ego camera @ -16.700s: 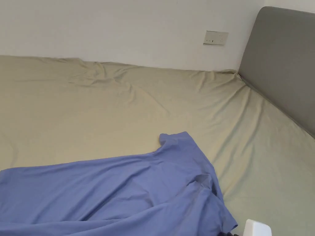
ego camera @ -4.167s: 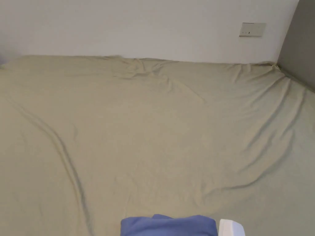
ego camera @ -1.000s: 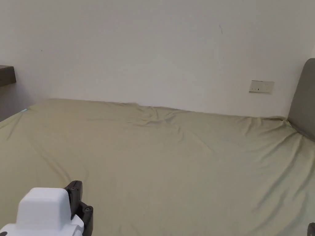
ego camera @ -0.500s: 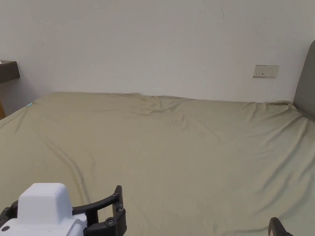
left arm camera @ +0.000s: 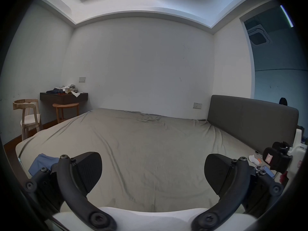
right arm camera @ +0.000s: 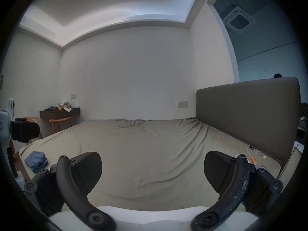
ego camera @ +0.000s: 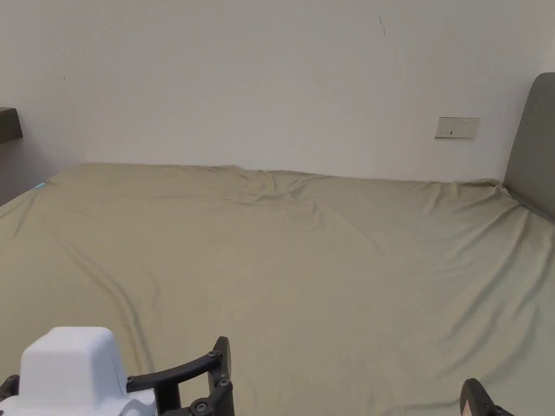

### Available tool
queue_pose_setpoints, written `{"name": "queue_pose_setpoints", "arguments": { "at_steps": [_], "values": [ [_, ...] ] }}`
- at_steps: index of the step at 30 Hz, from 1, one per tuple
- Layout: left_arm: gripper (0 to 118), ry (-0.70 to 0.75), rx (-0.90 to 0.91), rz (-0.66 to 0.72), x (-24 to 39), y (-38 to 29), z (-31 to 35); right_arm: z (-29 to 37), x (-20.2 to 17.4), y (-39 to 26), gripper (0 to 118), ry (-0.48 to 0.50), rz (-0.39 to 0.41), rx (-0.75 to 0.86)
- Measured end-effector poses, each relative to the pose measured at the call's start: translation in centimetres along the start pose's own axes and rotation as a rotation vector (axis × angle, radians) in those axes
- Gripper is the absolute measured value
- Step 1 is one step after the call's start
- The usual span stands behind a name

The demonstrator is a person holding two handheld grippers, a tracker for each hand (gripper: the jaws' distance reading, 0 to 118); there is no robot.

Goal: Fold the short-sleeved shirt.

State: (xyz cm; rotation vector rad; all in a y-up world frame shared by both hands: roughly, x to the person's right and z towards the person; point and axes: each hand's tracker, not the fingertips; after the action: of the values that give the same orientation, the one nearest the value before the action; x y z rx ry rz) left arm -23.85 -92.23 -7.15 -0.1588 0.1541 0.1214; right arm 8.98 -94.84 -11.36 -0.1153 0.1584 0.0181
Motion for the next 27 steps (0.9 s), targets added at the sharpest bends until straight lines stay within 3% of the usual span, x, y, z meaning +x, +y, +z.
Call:
{"name": "queue_pose_setpoints", "arguments": {
  "at_steps": [9,20,27],
  "values": [
    [118,-0.037,-0.001,-0.050,0.2,0.5,0.6,-0.1,-0.8,0.0,118,0.010,0.027,-0.002],
    [118,0.062,0.017,0.018,-1.0,0.2,0.4,0.0,-1.0,0.1,118,0.015,0.021,-0.001],
    [118,0.039,0.014,-0.066,-0.2,-0.1,1.0,0.1,-1.5,0.0,118,0.019,0.040,0.001]
  ]
}}
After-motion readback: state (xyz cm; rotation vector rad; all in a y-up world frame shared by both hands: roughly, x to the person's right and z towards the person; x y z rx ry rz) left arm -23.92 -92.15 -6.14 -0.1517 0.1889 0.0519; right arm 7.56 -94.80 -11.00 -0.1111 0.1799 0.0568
